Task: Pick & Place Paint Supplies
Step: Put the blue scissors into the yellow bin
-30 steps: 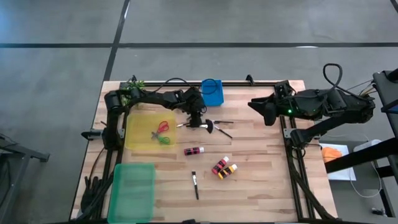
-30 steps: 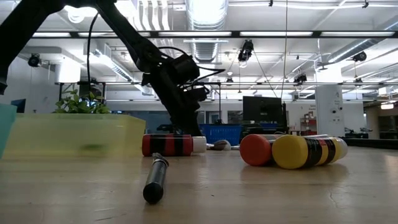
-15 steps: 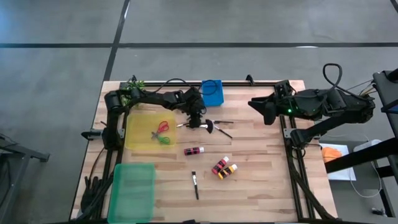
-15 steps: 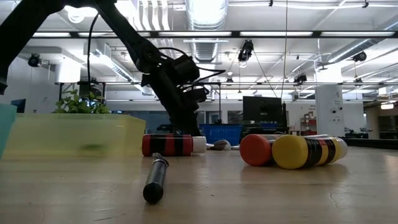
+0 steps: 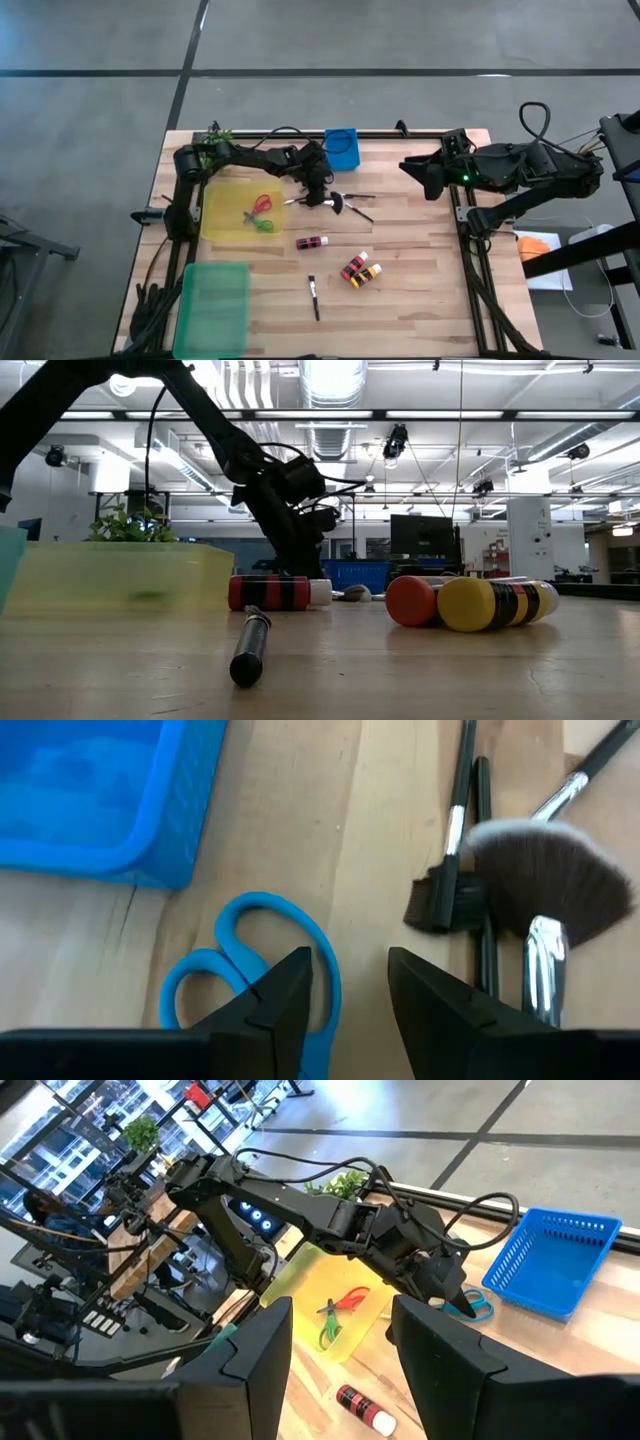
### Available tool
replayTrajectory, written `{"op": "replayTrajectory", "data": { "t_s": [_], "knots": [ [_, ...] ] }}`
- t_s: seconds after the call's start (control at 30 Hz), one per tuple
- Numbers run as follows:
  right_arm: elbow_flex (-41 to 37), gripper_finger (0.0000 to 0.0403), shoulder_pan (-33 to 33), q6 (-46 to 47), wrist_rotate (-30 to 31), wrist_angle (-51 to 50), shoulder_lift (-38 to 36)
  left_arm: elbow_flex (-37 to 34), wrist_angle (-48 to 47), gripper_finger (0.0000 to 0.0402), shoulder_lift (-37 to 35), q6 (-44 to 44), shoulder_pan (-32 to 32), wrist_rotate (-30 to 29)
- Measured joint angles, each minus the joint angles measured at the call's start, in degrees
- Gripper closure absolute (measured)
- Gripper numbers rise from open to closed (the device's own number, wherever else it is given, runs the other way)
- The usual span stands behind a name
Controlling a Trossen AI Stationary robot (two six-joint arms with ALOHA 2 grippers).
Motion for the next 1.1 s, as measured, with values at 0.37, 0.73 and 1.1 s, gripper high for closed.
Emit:
{"op": "replayTrajectory", "data": {
  "t_s": [0.37, 0.73, 1.1],
  "knots": [
    [0.00, 0.0232, 0.00, 0.26, 0.00, -0.62, 0.04, 0.40, -1.37, 0.0370, 0.51, -3.15, -0.03, -2.19],
    [0.00, 0.0232, 0.03, 0.19, -0.04, -0.46, 0.04, -0.01, -3.97, 0.0398, -1.68, -7.02, -0.44, 0.75],
    [0.00, 0.0232, 0.04, -0.87, -0.09, -0.36, 0.04, -0.05, -6.35, 0.0401, -9.95, -6.75, -2.84, 3.81]
  ]
}}
